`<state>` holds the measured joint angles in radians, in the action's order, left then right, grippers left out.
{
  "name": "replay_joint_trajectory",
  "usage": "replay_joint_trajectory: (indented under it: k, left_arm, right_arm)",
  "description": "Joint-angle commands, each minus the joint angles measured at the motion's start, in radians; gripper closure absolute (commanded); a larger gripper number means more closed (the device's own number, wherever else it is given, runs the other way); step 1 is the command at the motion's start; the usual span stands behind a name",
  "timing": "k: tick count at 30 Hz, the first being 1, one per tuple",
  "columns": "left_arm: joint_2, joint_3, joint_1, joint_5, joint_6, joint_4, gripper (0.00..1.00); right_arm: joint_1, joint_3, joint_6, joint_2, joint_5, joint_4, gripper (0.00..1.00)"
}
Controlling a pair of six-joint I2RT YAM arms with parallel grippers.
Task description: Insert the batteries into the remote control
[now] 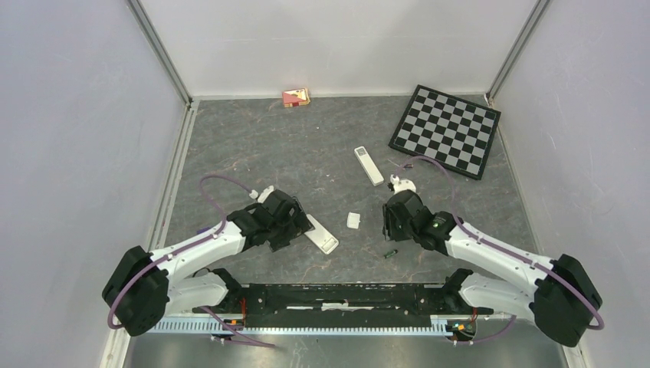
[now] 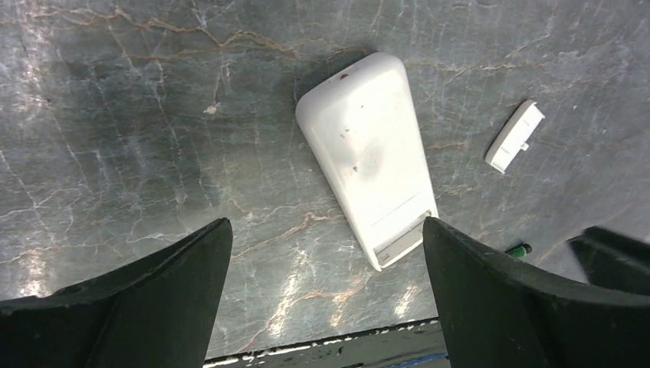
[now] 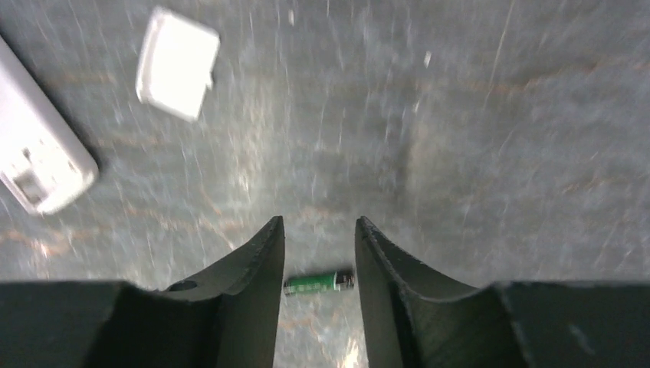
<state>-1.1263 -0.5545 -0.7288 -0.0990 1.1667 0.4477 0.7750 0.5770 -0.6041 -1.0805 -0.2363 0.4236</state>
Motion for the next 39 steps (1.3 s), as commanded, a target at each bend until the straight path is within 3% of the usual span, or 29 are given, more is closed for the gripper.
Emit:
replay_joint_trajectory:
  k: [1,8,18,24,30,33,39]
  left_arm:
    - [0.013,-0.001,-0.004,-0.049,0.032,-0.058,0.00]
    - [0.017,-0.015,-0.003,-0.089,0.000,-0.063,0.00]
    - [0.054,-0.008,0.003,-0.115,-0.014,-0.062,0.00]
    - [0.153,-0.017,0.056,-0.134,-0.092,-0.038,0.00]
    - [0.212,-0.083,0.169,-0.117,-0.177,0.057,0.00]
    - [0.241,-0.103,0.227,-0.112,-0.195,0.096,0.00]
    - [0.248,-0.073,0.364,0.049,-0.213,0.075,0.00]
  right_arm:
    - [-0.005,-0.071,0.070,0.072,0.176,0.169,0.59]
    - [-0.005,-0.100,0.106,0.153,0.287,0.326,0.71]
    - [-0.001,-0.179,0.065,0.100,0.335,0.080,0.80]
    - [0.132,-0.003,0.161,0.093,0.287,-0.055,0.51]
    - [0.317,0.083,0.255,-0.099,0.122,-0.246,0.23]
    - [0.381,0.105,0.315,-0.193,0.036,-0.330,0.03]
    - [0.467,0.167,0.410,-0.365,-0.053,-0.429,0.02]
